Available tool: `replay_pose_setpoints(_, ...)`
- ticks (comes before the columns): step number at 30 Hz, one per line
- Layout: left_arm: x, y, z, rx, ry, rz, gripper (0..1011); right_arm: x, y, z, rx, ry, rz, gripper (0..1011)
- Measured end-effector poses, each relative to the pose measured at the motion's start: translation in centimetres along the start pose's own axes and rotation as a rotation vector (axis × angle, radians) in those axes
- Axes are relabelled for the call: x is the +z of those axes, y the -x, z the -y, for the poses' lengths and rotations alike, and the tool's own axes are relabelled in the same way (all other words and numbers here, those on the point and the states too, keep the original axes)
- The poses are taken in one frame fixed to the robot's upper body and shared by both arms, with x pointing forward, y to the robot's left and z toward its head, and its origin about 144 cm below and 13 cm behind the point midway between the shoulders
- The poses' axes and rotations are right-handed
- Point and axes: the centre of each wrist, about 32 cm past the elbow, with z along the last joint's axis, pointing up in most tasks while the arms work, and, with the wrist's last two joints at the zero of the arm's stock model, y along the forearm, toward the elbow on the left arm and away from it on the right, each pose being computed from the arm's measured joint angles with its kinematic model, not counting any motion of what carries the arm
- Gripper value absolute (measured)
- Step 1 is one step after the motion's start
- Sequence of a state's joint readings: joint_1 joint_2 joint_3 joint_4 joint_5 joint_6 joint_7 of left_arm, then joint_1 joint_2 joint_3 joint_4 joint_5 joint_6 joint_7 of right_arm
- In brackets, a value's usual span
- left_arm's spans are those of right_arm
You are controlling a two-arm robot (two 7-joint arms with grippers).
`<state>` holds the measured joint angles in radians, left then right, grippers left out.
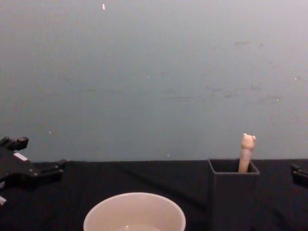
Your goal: Pick up the stirring spoon with one hand, stir inside the cup, then place it back in its original position.
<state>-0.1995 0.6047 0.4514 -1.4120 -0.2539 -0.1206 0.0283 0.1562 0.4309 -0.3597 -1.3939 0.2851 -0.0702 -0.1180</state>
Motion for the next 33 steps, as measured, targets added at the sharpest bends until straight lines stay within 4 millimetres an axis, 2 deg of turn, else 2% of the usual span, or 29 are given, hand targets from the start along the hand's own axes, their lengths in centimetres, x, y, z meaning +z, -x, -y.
replay_pose_setpoints(33,0.00,0.00,0.00,0.000,0.000,0.000,1001,0.19,0.11,0.07,-0.006,-0.015,0.005,1002)
